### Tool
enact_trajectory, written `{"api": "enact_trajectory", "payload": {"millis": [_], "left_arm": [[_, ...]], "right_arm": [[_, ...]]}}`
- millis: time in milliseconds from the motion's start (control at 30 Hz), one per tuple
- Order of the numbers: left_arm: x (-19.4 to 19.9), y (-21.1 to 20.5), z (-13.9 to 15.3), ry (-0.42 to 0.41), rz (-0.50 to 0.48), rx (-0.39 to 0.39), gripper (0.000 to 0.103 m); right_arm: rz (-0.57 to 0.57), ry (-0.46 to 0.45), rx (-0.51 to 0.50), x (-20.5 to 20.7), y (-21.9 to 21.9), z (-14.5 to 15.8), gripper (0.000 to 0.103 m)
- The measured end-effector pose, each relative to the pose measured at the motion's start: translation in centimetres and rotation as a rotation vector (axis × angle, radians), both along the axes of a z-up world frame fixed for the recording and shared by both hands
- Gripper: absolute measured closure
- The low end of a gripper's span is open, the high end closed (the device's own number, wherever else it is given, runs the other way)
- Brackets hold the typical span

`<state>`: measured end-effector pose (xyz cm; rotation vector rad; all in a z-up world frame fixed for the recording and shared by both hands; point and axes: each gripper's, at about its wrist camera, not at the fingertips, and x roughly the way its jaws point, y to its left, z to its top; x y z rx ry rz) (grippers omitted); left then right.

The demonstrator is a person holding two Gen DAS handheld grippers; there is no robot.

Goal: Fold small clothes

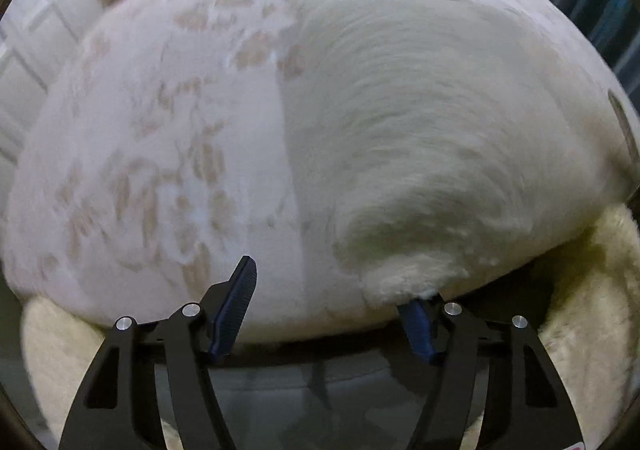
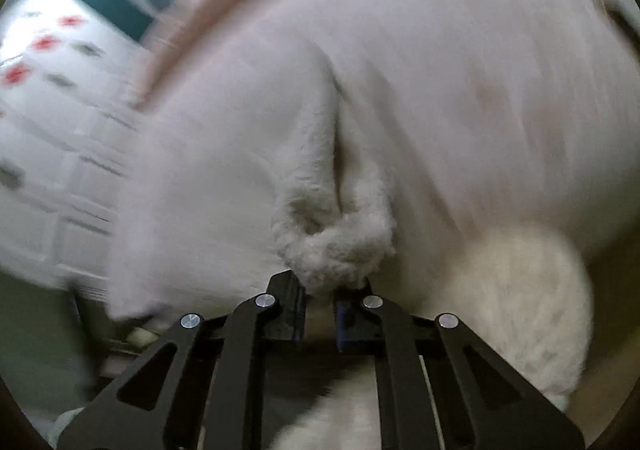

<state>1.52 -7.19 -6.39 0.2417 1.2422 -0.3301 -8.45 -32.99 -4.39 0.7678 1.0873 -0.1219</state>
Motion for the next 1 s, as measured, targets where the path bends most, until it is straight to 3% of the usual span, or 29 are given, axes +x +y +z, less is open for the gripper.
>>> {"api": "enact_trajectory", "payload": {"millis": [33,133,300,400,500,600,633,700,800,833,900,1000], "left_arm": [[-0.1,-0.1,0.1,-0.003,-0.007,0.007,0.037],[-1.3,-0.5,1.3,-0.068,-0.061,0.058,0.035],[-2.2,0.9,4.8,-0.094,-0.048,0.004,0.035],[-2.1,1.7,6.8,-0.159,-0.014,0.001,0.035],[-1.7,2.5,8.4,-0.202,0.037,-0.014,0.032],[-0.8,2.5,8.9,-0.201,0.069,-0.023,0.032],[-0.5,2.5,9.0,-0.2,0.079,-0.024,0.032],[-0.2,2.5,9.1,-0.191,0.096,-0.04,0.032],[0.0,2.4,8.9,-0.184,0.106,-0.047,0.032],[0.2,2.3,8.8,-0.181,0.109,-0.041,0.032],[0.0,2.1,8.7,-0.179,0.109,-0.035,0.032],[0.2,1.7,8.3,-0.171,0.101,-0.033,0.032]], "right_arm": [[-0.012,0.028,0.026,-0.4,0.0,-1.6,0.094],[0.018,0.021,-0.06,-0.3,0.9,0.3,0.089],[0.023,0.023,-0.146,-0.6,1.2,2.7,0.081],[-0.05,-0.062,-0.169,-2.1,0.4,5.9,0.078],[-0.01,-0.171,-0.321,-1.5,2.4,10.5,0.078],[0.104,-0.294,-0.253,0.8,5.1,13.0,0.078],[0.144,-0.316,-0.208,1.9,6.2,12.8,0.078],[0.215,-0.263,-0.183,4.0,7.9,10.4,0.078],[0.358,-0.001,-0.18,6.5,11.7,1.5,0.079],[0.363,0.023,-0.161,6.0,12.2,-0.4,0.079],[0.34,0.023,-0.094,5.5,11.8,0.1,0.079],[0.252,-0.058,-0.052,5.1,9.4,4.0,0.079]]}}
